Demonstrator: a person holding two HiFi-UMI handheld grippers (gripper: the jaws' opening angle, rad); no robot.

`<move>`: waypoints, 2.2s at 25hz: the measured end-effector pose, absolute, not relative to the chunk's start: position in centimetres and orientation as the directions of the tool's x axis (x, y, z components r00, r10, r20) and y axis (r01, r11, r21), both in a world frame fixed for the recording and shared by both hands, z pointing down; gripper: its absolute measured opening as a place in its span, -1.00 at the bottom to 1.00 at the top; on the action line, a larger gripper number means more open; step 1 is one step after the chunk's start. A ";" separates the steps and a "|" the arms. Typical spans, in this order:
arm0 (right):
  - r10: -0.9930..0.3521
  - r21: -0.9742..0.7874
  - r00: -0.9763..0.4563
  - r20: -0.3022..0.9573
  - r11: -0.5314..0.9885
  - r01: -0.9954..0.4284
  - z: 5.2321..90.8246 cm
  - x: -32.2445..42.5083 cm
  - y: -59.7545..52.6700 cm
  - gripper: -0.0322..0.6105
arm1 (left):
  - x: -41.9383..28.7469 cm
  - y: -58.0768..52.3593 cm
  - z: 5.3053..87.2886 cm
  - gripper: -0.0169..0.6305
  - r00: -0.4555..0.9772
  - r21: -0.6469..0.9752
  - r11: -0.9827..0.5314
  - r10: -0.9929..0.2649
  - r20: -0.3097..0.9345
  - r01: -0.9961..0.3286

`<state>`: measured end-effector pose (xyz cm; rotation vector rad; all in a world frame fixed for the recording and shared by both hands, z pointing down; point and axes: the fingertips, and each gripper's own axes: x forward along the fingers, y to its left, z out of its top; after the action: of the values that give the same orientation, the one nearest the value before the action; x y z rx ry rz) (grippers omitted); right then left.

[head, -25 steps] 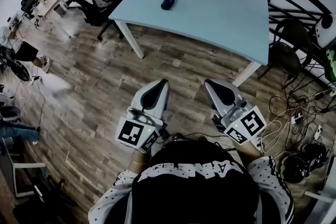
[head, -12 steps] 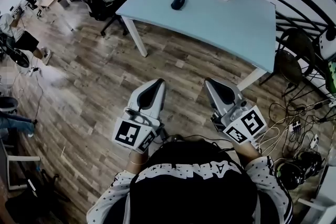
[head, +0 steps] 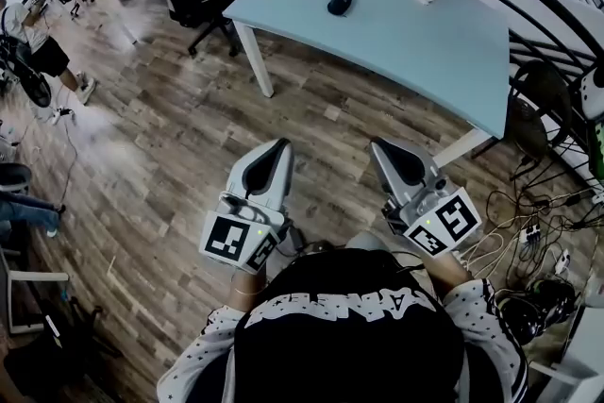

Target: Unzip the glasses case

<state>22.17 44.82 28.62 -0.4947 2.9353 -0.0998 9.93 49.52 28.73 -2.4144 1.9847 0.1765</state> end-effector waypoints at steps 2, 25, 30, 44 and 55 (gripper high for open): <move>-0.333 -0.090 -0.932 -0.145 0.942 -0.323 28.6 21.8 44.6 -0.91 | 9.5 49.4 28.8 -0.95 0.190 0.065 -0.197 -0.977 -0.092 -0.978; -0.345 -0.150 -0.918 -0.194 0.936 -0.320 29.7 17.3 31.5 -0.92 | 2.9 40.3 29.5 -0.95 0.107 0.031 -0.109 -0.993 -0.056 -0.994; -0.335 -0.153 -0.922 -0.195 0.939 -0.309 29.3 15.9 27.5 -0.92 | 1.2 37.1 29.2 -0.95 0.077 0.035 -0.078 -0.996 -0.051 -0.996; -0.326 -0.212 -0.923 -0.203 0.935 -0.284 30.0 15.0 15.1 -0.92 | -0.5 26.2 28.4 -0.95 0.006 0.004 -0.006 -1.000 -0.005 -1.000; -0.398 -0.268 -0.900 -0.176 0.900 -0.345 32.1 17.3 5.4 -0.92 | 0.5 17.6 28.9 -0.95 0.008 -0.005 -0.008 -1.000 0.030 -1.000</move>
<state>17.34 5.39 32.13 -0.5628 2.8377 -0.3395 0.51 17.55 28.88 -2.2431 2.2250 -0.0392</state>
